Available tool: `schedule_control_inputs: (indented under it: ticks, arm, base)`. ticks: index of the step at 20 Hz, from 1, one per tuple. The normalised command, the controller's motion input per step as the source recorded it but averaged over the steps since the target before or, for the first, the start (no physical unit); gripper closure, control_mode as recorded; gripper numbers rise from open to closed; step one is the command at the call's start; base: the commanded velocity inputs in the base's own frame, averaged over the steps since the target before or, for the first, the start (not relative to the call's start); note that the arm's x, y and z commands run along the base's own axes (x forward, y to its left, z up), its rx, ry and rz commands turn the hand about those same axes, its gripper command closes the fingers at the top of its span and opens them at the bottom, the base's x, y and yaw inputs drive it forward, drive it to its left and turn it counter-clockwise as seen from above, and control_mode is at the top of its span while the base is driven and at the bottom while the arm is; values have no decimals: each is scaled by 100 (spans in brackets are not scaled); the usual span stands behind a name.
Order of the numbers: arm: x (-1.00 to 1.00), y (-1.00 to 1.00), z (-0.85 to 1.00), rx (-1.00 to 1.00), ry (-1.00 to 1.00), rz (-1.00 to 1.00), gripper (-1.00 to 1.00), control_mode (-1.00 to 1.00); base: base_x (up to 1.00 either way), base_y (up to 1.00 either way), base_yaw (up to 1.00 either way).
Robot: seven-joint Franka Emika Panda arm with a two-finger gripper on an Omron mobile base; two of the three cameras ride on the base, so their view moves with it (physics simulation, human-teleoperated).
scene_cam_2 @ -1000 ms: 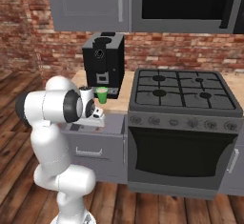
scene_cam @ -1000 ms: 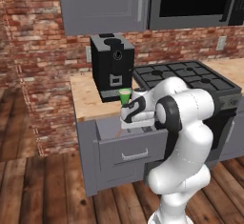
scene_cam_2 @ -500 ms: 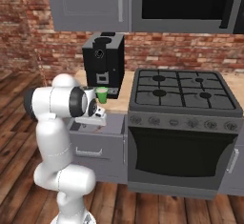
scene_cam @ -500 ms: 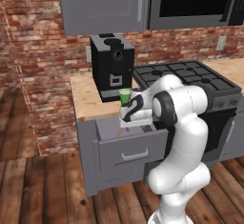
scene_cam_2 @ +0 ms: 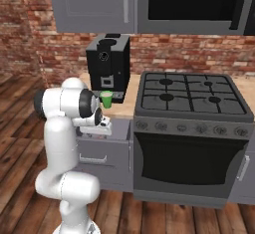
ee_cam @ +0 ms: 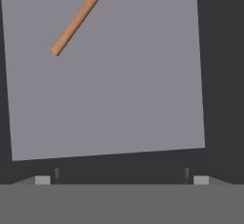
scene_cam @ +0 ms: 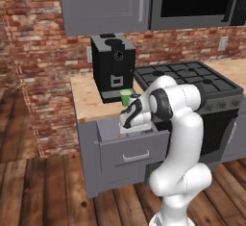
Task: Pick up the straw from the right drawer and put it inside the smoothie cup.
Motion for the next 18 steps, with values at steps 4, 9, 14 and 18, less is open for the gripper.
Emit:
schedule_control_inputs:
  ticks: [4,9,14,18]
  arm:
    - [-1,0,-28,-1,5,0,-100,-100]
    - [-64,-8,-11,0,9,0,-100,-100]
    - [-100,-24,-4,0,5,1,-100,-100]
    - [-100,-29,-1,0,3,3,-100,-100]
  base:
    - [0,0,0]
    - [0,0,0]
    - [0,0,0]
    - [0,0,0]
